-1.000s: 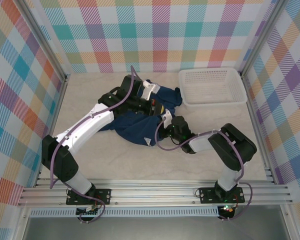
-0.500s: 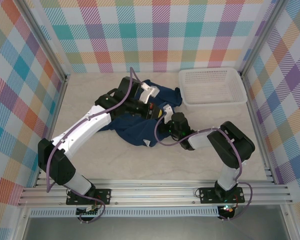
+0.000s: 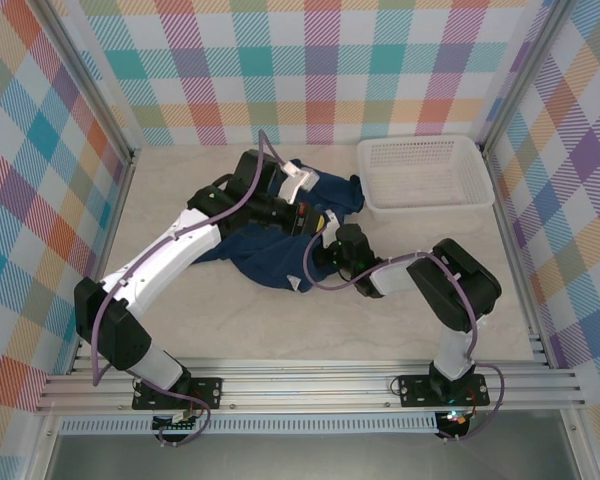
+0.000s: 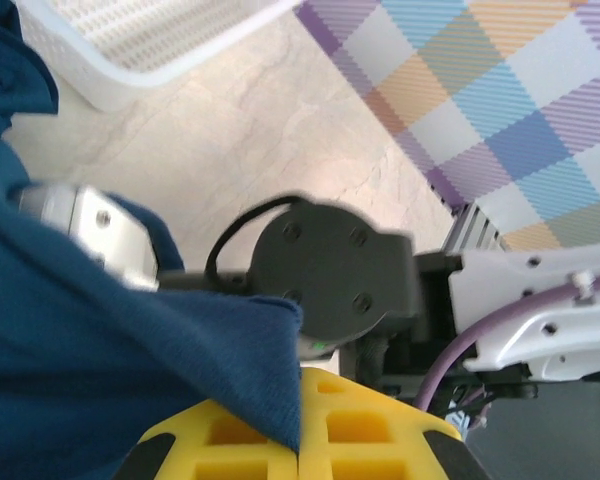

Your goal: Fold the inside-out t-shirt

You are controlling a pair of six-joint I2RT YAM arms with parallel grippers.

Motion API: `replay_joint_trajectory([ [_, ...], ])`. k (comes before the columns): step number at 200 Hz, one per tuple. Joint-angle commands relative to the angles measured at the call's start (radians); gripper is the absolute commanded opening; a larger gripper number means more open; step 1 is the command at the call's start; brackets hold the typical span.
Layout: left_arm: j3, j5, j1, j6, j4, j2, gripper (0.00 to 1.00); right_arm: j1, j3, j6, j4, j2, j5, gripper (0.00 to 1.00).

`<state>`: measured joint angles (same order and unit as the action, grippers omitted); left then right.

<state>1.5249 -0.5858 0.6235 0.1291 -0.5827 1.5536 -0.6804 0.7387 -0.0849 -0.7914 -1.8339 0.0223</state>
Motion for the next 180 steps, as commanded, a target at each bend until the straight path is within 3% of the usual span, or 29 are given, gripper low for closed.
replay_joint_trajectory([
  [1,0.087,0.000,0.001,0.043,0.032,0.024,0.00,-0.024,0.020,0.042,-0.007,-0.024,-0.029,0.10],
  [56,0.121,0.056,0.021,0.038,-0.024,0.072,0.00,-0.052,0.034,0.106,0.018,-0.023,-0.001,0.13],
  [129,0.130,0.258,0.025,0.092,-0.055,0.073,0.00,-0.127,0.030,0.157,0.012,-0.024,0.068,0.24],
  [152,0.130,0.258,0.025,0.094,-0.056,0.070,0.00,-0.146,0.035,0.163,0.012,-0.034,0.086,0.27],
  [180,0.101,0.130,0.025,0.065,-0.035,0.046,0.00,-0.147,0.071,0.175,0.034,-0.061,0.077,0.27],
])
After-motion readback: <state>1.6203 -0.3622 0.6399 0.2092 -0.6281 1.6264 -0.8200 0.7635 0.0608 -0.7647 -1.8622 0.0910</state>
